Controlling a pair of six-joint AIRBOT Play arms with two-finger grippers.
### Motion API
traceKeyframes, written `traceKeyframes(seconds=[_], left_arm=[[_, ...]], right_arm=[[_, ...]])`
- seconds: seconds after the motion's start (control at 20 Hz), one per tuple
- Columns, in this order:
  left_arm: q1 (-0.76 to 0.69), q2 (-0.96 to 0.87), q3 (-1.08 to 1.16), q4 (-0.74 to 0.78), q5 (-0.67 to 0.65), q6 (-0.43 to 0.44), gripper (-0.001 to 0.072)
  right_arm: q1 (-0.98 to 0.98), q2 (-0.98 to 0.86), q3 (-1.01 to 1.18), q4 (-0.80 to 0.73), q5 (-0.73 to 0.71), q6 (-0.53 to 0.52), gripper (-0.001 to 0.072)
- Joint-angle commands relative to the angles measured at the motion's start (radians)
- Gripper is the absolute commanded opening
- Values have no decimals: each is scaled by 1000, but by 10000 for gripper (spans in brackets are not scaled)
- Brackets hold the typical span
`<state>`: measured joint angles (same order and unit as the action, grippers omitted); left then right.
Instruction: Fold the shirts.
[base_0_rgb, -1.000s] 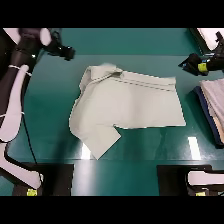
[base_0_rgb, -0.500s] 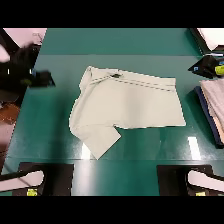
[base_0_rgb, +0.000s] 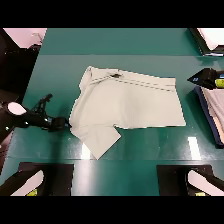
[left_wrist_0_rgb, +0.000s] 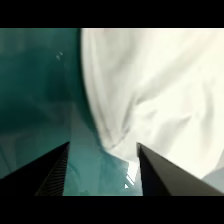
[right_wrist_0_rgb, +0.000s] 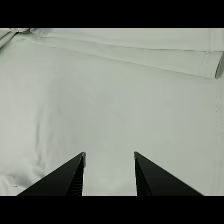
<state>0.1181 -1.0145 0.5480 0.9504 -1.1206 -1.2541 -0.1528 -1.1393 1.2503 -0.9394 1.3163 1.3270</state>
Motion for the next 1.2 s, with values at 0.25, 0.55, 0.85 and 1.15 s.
traceKeyframes(seconds=[0.25,0.55,0.85,1.15], left_arm=[[-162,20,-77,-68,175,-48,205],[-108,20,150,86,154,-119,30],[-8,20,272,111,107,-107,30],[-8,20,272,108,106,-108,30]], right_arm=[[-1,19,-14,4,11,-1,366],[-48,18,-88,-136,127,-3,365],[-335,-71,-392,-125,104,-114,366],[-311,-174,-587,-24,69,-176,366]])
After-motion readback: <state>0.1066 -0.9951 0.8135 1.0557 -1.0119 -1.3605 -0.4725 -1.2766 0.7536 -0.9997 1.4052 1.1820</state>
